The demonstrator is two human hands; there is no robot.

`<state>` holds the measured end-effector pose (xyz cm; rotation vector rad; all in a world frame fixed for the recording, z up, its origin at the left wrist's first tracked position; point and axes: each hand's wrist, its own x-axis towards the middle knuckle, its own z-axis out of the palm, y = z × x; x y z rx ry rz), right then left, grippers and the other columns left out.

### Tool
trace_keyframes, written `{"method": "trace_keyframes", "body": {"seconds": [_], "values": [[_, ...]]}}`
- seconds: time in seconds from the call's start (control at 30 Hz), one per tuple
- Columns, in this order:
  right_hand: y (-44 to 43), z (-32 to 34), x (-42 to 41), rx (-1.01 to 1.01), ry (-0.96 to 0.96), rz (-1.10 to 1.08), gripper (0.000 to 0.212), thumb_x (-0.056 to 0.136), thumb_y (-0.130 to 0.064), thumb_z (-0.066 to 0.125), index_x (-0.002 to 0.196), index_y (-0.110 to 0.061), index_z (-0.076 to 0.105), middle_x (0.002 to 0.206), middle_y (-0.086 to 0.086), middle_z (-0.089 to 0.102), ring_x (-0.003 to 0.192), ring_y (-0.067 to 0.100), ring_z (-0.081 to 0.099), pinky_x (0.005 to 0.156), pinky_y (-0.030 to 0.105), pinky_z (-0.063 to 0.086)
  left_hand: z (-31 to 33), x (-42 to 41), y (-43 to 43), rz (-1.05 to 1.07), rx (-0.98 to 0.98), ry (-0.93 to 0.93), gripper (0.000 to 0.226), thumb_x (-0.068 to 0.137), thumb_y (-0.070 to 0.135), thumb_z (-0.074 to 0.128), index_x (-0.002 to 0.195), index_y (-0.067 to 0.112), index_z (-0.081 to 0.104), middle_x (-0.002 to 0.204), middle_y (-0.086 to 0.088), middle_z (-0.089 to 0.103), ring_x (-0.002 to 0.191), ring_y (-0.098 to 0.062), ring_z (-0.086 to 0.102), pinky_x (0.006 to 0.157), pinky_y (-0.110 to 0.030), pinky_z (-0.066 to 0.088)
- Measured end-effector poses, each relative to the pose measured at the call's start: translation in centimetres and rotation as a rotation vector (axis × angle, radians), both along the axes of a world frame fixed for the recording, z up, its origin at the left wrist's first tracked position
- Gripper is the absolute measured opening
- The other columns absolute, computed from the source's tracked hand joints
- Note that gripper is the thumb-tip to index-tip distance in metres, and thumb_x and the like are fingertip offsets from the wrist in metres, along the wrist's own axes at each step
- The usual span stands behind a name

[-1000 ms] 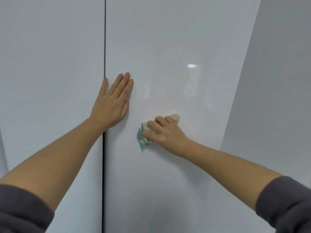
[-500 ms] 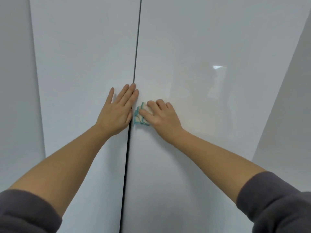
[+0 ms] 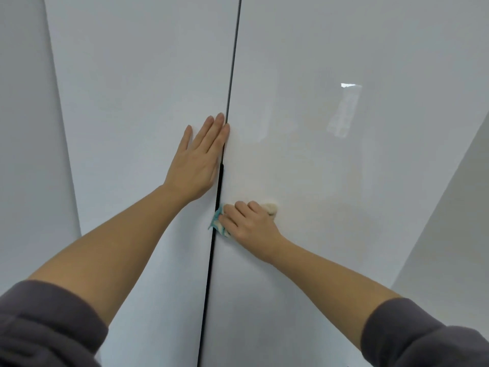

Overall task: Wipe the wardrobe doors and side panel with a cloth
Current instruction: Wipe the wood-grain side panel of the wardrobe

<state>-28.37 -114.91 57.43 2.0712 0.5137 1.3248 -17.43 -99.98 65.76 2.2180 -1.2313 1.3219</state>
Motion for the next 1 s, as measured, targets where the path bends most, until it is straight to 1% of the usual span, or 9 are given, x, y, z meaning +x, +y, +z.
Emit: {"method": "trace_keyframes", "body": {"seconds": [0.1,0.2,0.27,0.37,0.47,0.53,0.6,0.77,1.0], "values": [[0.3,-4.6,-0.4,-0.026,0.168,-0.075,0.017,0.087,0.000,0.054,0.085,-0.013,0.064,0.091,0.005,0.062,0.071,0.021,0.049,0.063,0.033,0.033,-0.9,0.2,0.6,-0.011,0.028,0.009,0.062,0.096,0.008,0.036,0.153,0.009,0.013,0.162,-0.008,0.006,0.149,-0.023,0.007,0.118,-0.051,0.015],[1.5,-8.2,-1.3,-0.111,0.495,-0.229,0.019,0.066,-0.011,0.069,0.080,-0.022,0.066,0.086,-0.003,0.059,0.073,0.018,0.050,0.063,0.030,0.037,-2.0,-0.1,1.6,-0.019,0.088,0.039,0.066,0.093,0.006,0.042,0.153,0.010,0.014,0.162,-0.007,0.006,0.149,-0.022,0.008,0.118,-0.051,0.016],[2.7,-9.7,-2.0,0.064,0.592,-0.325,0.035,0.051,-0.013,0.078,0.082,-0.027,0.069,0.086,-0.006,0.060,0.074,0.017,0.054,0.062,0.027,0.042,-2.9,-0.4,2.7,-0.043,0.132,0.068,0.067,0.091,0.006,0.043,0.153,0.010,0.017,0.161,-0.007,0.008,0.148,-0.022,0.010,0.118,-0.051,0.017],[5.2,-9.7,-3.0,0.877,0.519,-0.194,0.048,0.063,0.005,0.071,0.103,-0.021,0.073,0.095,0.000,0.062,0.084,0.022,0.058,0.069,0.027,0.050,-4.1,-1.1,4.8,-0.100,0.134,0.132,0.063,0.088,0.006,0.047,0.148,0.009,0.031,0.159,-0.008,0.018,0.147,-0.023,0.018,0.117,-0.051,0.020],[8.5,-6.1,-4.5,1.730,0.476,-0.036,0.039,0.084,0.004,0.057,0.112,-0.022,0.068,0.103,0.000,0.064,0.095,0.016,0.058,0.079,0.013,0.043,-6.1,-1.7,7.7,-0.191,0.019,0.304,0.049,0.087,0.004,0.053,0.135,0.009,0.051,0.148,-0.008,0.041,0.136,-0.026,0.040,0.112,-0.046,0.030],[10.5,-4.0,-5.7,2.088,0.446,0.154,0.026,0.089,-0.002,0.059,0.105,-0.022,0.066,0.096,-0.002,0.067,0.088,0.016,0.061,0.075,0.021,0.049,-7.5,-2.7,9.8,-0.257,-0.082,0.511,0.039,0.090,0.008,0.054,0.128,0.013,0.057,0.137,-0.002,0.052,0.121,-0.021,0.052,0.103,-0.038,0.040],[12.6,-2.4,-6.6,2.306,0.459,0.353,0.021,0.092,-0.005,0.058,0.107,-0.017,0.066,0.099,0.002,0.070,0.090,0.018,0.065,0.078,0.031,0.054,-8.3,-3.9,11.5,-0.293,-0.143,0.757,0.030,0.093,0.015,0.052,0.123,0.018,0.060,0.126,0.006,0.056,0.109,-0.011,0.056,0.094,-0.030,0.045],[17.1,-1.2,-7.6,2.474,0.517,0.563,0.019,0.100,-0.013,0.048,0.110,-0.013,0.065,0.096,0.003,0.071,0.089,0.016,0.066,0.078,0.032,0.052,-8.1,-6.7,15.1,-0.388,-0.291,1.142,0.016,0.093,0.024,0.058,0.105,0.023,0.067,0.100,0.012,0.064,0.083,0.000,0.056,0.069,-0.004,0.041],[22.3,-0.6,-6.3,2.468,0.773,0.705,0.034,0.105,-0.022,0.036,0.125,-0.005,0.057,0.117,0.015,0.068,0.111,0.028,0.064,0.103,0.046,0.045,-9.4,-8.5,19.8,-0.299,-0.265,1.252,0.019,0.081,0.037,0.071,0.098,0.031,0.064,0.093,0.013,0.064,0.071,-0.003,0.060,0.062,-0.013,0.043]]}}
